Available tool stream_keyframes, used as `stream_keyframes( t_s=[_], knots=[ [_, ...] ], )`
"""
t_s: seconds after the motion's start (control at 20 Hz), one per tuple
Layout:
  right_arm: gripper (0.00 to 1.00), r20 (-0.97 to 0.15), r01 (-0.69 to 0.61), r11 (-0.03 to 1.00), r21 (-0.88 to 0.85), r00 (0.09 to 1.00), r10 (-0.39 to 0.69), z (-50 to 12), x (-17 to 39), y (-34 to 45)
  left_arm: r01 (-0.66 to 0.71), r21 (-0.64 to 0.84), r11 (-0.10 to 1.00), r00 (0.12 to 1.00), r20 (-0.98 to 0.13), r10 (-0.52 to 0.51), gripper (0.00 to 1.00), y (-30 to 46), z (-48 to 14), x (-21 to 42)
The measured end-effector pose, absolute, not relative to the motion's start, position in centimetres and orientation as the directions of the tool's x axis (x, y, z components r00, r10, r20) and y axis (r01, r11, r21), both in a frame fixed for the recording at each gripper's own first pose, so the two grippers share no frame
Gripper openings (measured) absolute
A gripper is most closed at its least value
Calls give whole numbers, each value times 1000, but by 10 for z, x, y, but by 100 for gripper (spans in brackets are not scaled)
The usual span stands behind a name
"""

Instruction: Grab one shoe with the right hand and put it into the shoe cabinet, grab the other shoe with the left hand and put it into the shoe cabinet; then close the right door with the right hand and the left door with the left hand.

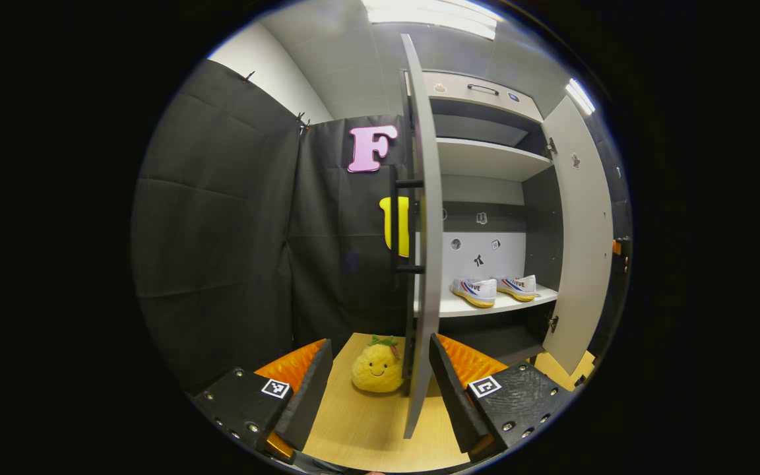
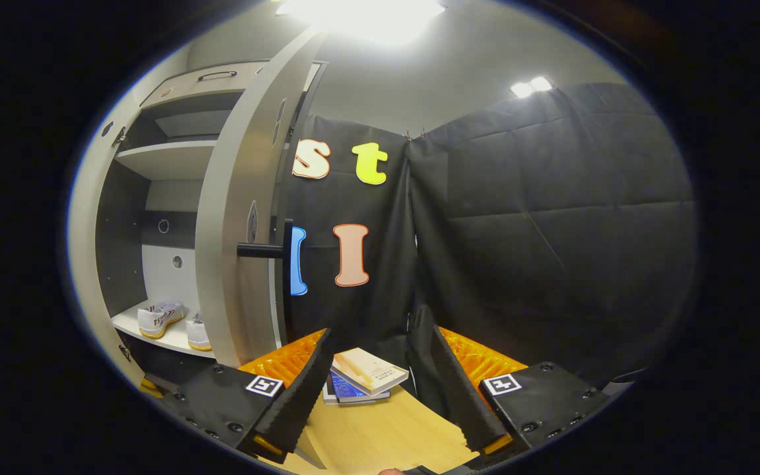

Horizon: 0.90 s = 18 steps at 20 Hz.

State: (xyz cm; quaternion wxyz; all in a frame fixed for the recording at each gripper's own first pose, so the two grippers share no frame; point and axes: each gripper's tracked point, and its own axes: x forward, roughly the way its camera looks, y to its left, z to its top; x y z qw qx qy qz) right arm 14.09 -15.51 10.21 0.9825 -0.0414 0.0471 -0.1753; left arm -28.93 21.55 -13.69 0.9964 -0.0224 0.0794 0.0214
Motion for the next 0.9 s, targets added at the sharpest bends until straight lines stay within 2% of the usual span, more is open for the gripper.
stream_keyframes(
  t_s=[0.05, 0.2, 0.25, 0.35, 0.4, 0.45, 0.65, 0.7, 0.75, 0.9],
  knots=[
    [94, -77, 332, 938, -96, 937, -340, 102, 140, -150, -46, -41, 998, 987, -156, 39, 79, 216, -136, -288],
    [94, -80, 284, 954, -91, 953, -291, 102, 139, -128, -48, -39, 998, 987, -156, 42, 79, 220, -138, -286],
    [91, -80, 267, 959, -91, 958, -275, 101, 142, -121, -46, -43, 998, 987, -159, 39, 79, 221, -139, -286],
    [94, -83, 236, 968, -84, 966, -243, 101, 141, -106, -42, -51, 998, 986, -165, 34, 79, 221, -142, -284],
    [91, -84, 222, 972, -78, 970, -228, 100, 141, -101, -43, -50, 998, 985, -166, 34, 79, 222, -143, -284],
    [95, -85, 208, 975, -76, 973, -214, 100, 142, -94, -43, -49, 998, 985, -168, 34, 79, 223, -143, -284],
    [94, -87, 161, 985, -69, 982, -166, 98, 145, -73, -47, -52, 998, 984, -173, 37, 79, 225, -144, -286],
    [91, -86, 150, 987, -64, 984, -155, 97, 147, -69, -49, -51, 997, 984, -172, 39, 79, 226, -143, -286],
    [95, -86, 140, 989, -57, 986, -144, 98, 149, -64, -53, -49, 997, 984, -173, 43, 79, 227, -143, -286],
    [95, -84, 113, 992, -48, 990, -117, 97, 153, -52, -67, -44, 997, 983, -174, 58, 79, 231, -143, -290]
  ],
)
